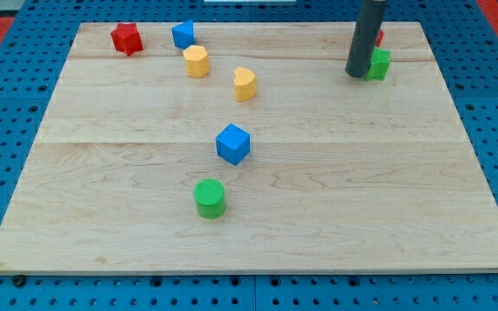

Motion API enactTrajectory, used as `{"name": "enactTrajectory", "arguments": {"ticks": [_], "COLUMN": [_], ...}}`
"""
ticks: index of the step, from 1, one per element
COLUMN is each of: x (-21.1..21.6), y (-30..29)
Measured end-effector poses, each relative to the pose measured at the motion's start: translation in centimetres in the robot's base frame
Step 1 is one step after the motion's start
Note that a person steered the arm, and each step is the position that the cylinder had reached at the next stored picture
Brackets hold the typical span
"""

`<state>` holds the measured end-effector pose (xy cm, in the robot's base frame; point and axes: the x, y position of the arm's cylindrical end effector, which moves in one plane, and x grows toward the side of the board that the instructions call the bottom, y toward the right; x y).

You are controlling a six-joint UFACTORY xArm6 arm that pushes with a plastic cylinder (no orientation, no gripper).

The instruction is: Push the blue cube close to the green circle

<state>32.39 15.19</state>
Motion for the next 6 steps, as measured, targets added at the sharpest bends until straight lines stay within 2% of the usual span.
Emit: {"name": "enactTrajectory", "arguments": {"ticks": [1, 2, 3, 4, 5, 6], "x": [5.2, 10.9, 8.2, 3.3, 2.9, 2.2], "y": [-7.2, -18.3, -24.5, -23.1, -22.8, -19.2]}}
